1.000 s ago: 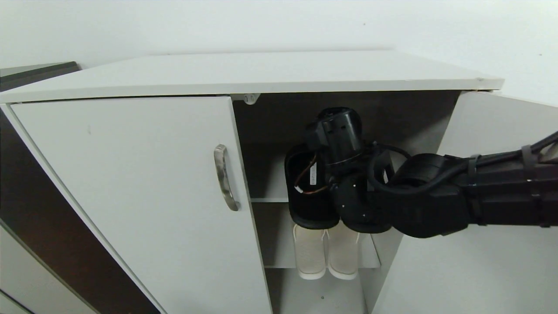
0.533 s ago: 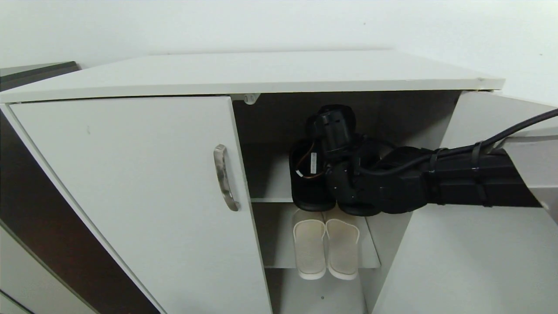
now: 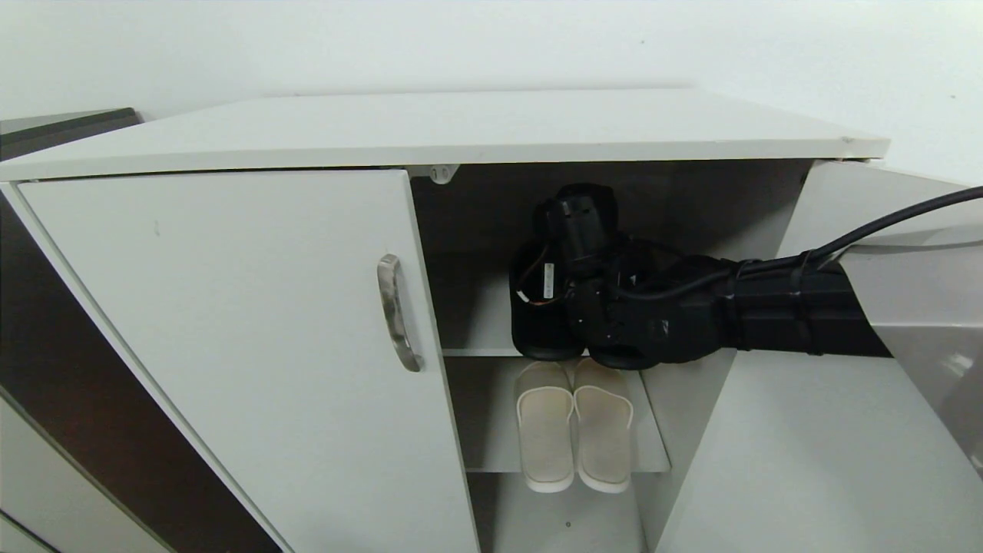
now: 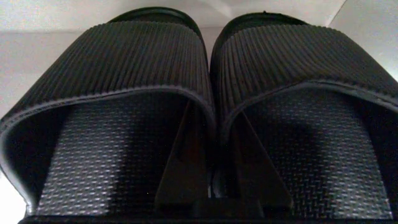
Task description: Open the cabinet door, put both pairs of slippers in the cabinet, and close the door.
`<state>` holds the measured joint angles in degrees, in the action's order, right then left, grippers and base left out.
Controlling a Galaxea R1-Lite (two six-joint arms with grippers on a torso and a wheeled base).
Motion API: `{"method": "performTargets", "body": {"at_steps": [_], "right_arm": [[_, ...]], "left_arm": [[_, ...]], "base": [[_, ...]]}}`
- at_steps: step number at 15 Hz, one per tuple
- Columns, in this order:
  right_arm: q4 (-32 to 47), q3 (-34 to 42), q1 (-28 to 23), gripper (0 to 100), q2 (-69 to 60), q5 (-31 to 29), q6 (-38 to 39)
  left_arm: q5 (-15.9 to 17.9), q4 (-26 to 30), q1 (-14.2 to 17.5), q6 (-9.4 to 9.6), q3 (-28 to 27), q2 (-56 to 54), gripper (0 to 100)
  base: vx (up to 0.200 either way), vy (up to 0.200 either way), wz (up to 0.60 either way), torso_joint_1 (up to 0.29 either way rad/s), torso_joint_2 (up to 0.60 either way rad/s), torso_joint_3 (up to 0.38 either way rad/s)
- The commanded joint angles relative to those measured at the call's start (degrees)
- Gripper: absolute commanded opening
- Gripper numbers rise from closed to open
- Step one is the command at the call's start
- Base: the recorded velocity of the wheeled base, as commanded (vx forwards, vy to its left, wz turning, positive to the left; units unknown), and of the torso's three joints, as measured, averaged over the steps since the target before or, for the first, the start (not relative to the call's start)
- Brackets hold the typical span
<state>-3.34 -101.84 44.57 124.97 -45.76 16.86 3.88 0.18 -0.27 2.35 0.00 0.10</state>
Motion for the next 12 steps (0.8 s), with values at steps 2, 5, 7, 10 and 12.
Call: {"method": "performTargets", "body": {"at_steps": [2, 5, 7, 10, 12], "right_arm": [[0.0, -0.3, -0.2, 0, 0.6, 0.0, 0.1], [0.1, -0.3, -0.3, 0, 1.0, 0.0, 0.1], [0.5, -0.3, -0.3, 100, 1.0, 0.0, 0.1], [1.0, 0.4, -0.1, 100, 0.4, 0.0, 0.2], [1.0, 2.5, 0.3, 100, -1.3, -0.3, 0.4]], "left_arm": [[0.0, 0.0, 0.0, -0.07, 0.0, 0.1, 0], [0.0, 0.0, 0.0, -0.07, 0.0, 0.1, 0], [0.0, 0.0, 0.0, -0.07, 0.0, 0.1, 0], [0.0, 0.0, 0.0, -0.07, 0.0, 0.1, 0], [0.0, 0.0, 0.0, -0.07, 0.0, 0.1, 0]], "base": [[0.000, 0.000, 0.00, 0.000, 0.00, 0.000], [0.000, 0.000, 0.00, 0.000, 0.00, 0.000], [0.000, 0.000, 0.00, 0.000, 0.00, 0.000], [0.000, 0.000, 0.00, 0.000, 0.00, 0.000], [0.000, 0.000, 0.00, 0.000, 0.00, 0.000]]}}
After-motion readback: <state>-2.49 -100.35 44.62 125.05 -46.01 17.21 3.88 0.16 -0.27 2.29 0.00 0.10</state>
